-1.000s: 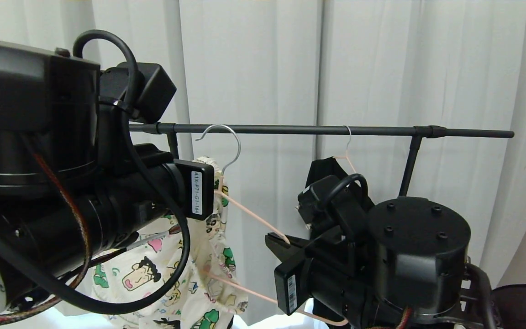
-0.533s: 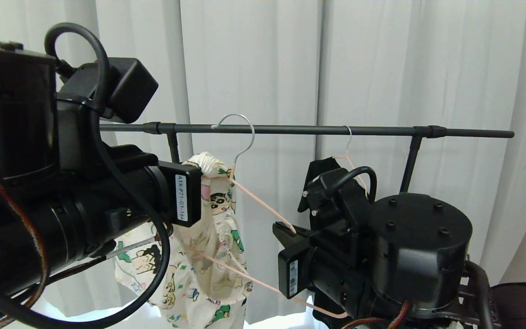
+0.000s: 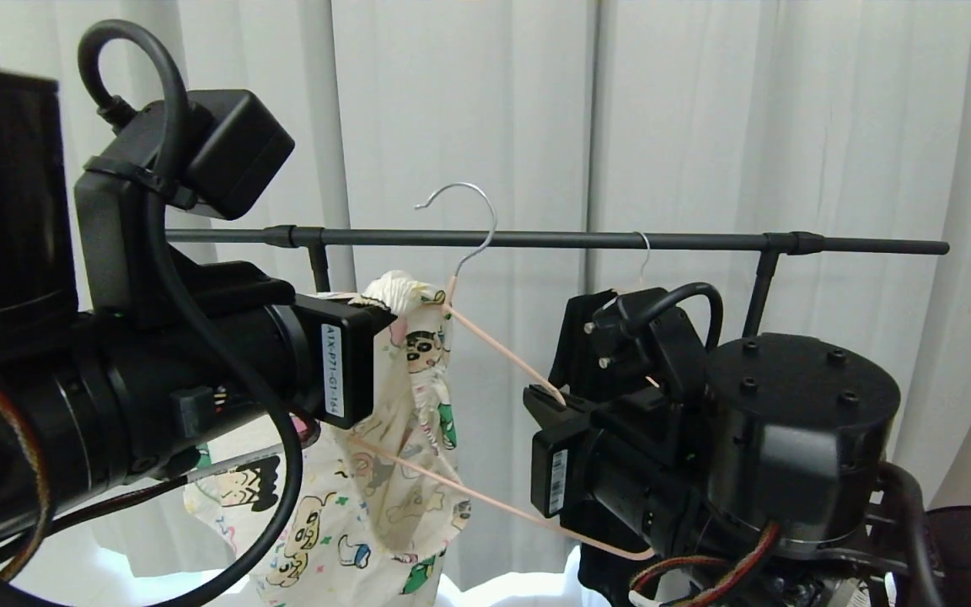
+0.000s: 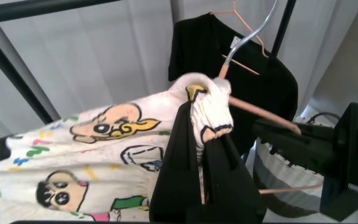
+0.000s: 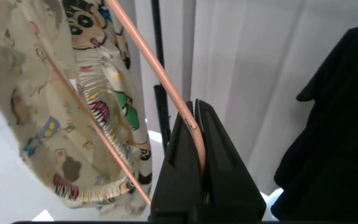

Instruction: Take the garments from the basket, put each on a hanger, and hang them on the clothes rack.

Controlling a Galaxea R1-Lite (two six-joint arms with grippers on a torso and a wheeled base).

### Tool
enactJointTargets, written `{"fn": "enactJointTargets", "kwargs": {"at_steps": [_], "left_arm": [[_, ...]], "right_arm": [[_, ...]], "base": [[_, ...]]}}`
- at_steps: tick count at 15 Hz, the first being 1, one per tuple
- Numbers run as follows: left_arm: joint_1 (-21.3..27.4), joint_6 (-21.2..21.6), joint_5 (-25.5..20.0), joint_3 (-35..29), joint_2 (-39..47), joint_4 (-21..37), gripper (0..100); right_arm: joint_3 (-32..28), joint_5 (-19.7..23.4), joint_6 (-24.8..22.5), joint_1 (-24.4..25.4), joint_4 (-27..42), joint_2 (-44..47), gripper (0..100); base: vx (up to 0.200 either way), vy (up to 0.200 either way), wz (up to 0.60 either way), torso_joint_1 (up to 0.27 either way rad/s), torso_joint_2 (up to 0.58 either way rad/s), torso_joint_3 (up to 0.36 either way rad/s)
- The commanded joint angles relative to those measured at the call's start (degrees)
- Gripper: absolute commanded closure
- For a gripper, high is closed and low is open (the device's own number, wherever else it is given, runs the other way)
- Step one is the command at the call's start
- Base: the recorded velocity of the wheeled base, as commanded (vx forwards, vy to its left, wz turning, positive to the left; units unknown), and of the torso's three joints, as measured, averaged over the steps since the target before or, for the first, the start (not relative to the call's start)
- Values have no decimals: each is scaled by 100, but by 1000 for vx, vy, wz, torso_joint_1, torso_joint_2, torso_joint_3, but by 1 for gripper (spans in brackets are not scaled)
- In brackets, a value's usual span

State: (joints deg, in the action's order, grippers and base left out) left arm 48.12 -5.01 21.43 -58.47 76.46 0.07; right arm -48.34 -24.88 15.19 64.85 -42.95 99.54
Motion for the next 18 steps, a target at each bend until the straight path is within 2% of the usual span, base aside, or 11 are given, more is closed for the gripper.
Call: {"fn": "enactJointTargets", "kwargs": {"at_steps": [1, 7, 11, 14, 18], "left_arm": [[-22, 44, 19, 90, -43, 1, 100], [-391, 114, 124, -86, 80, -25, 100], [-391, 106, 124, -367, 273, -25, 100], [-171, 114, 116, -367, 247, -25, 100], [-118, 114, 116, -367, 185, -25, 100]], "right_arm": [[8, -17, -7, -113, -3, -163, 100], [70, -140, -34, -43, -3, -321, 100], [87, -201, -86, 203, -3, -303, 100], [79, -307, -86, 203, -3, -286, 100], [87, -307, -86, 159, -3, -286, 100]], "base": [[0, 0, 0, 0, 0, 0], [0, 0, 0, 0, 0, 0], [0, 0, 0, 0, 0, 0], [0, 0, 0, 0, 0, 0], [0, 0, 0, 0, 0, 0]]}}
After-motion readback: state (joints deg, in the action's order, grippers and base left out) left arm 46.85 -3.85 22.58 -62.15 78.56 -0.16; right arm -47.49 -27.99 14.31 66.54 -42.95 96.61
